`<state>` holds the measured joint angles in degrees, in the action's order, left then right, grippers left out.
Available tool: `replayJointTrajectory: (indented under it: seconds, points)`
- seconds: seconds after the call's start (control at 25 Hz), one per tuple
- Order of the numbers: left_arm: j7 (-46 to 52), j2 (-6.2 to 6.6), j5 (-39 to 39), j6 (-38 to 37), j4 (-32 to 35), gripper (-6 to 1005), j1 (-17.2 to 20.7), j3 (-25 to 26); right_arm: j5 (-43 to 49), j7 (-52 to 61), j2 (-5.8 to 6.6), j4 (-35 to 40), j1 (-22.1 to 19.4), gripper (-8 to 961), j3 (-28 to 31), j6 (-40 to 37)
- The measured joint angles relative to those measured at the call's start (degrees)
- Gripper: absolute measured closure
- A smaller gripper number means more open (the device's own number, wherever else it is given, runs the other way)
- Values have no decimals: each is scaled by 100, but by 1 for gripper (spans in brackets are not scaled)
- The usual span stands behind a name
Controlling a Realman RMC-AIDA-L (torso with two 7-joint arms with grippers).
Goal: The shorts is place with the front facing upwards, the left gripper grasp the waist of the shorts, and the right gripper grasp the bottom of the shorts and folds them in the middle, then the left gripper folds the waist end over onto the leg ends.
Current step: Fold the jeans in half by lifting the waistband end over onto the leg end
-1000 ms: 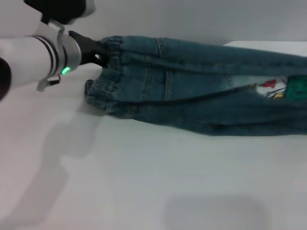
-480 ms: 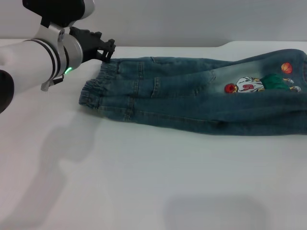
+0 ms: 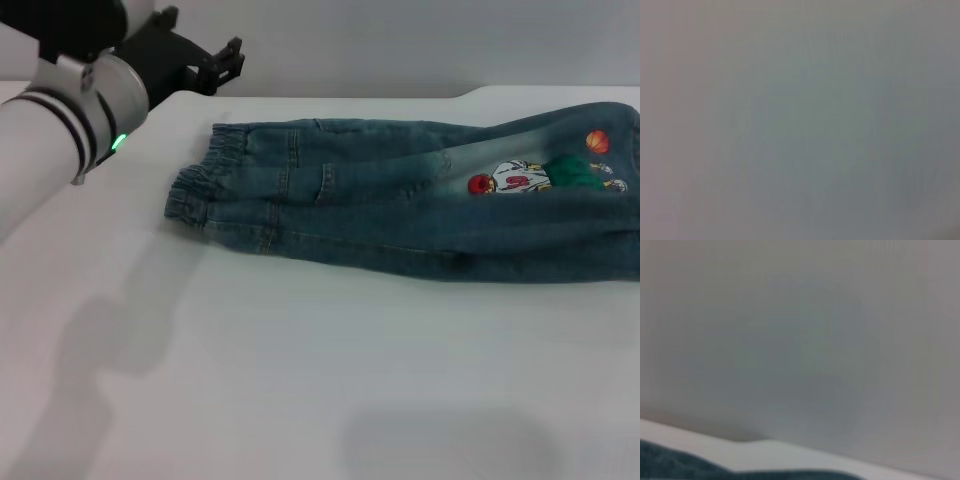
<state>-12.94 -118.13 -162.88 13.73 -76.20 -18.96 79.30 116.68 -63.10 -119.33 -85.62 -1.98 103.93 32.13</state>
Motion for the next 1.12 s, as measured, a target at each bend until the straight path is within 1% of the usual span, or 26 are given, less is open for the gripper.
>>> replayJointTrajectory:
  seconds: [0.12, 0.24, 0.36, 0.52, 0.68, 0.72, 0.84, 0.96, 1.04, 1.12]
  points:
    - [-7, 9, -8, -355, -32, 281, 178, -93, -666, -783, -17, -91, -292, 114, -353, -495]
    - [-2, 10, -7, -497, 23, 218, 249, -160, -1339, -1622, -26, -99, -511, 116, -758, -1046]
    - [43, 4, 9, -480, 94, 155, 265, -174, -1598, -2123, -28, -121, -652, 117, -1259, -1738]
    - [67, 3, 105, -314, 188, 156, 234, -164, -1452, -2335, 1, -63, -663, 118, -2191, -3134]
    - [70, 1, 214, -193, 225, 157, 204, -136, -1323, -2272, 17, -13, -618, 119, -2867, -4214]
    - [72, 3, 383, -292, 270, 157, 219, -128, -1322, -2198, 24, 1, -587, 119, -3039, -4507]
    - [72, 7, 455, -567, 328, 157, 278, -186, -1230, -1957, 51, 125, -465, 119, -3469, -5249]
    - [70, 8, 456, -700, 375, 158, 296, -229, -660, -1434, 60, 295, -394, 118, -3857, -5930]
    - [69, 9, 457, -699, 378, 159, 293, -230, 45, -874, 65, 413, -415, 118, -4091, -6384]
    - [69, 9, 457, -692, 384, 159, 286, -231, 673, -261, 68, 523, -452, 119, -4197, -6657]
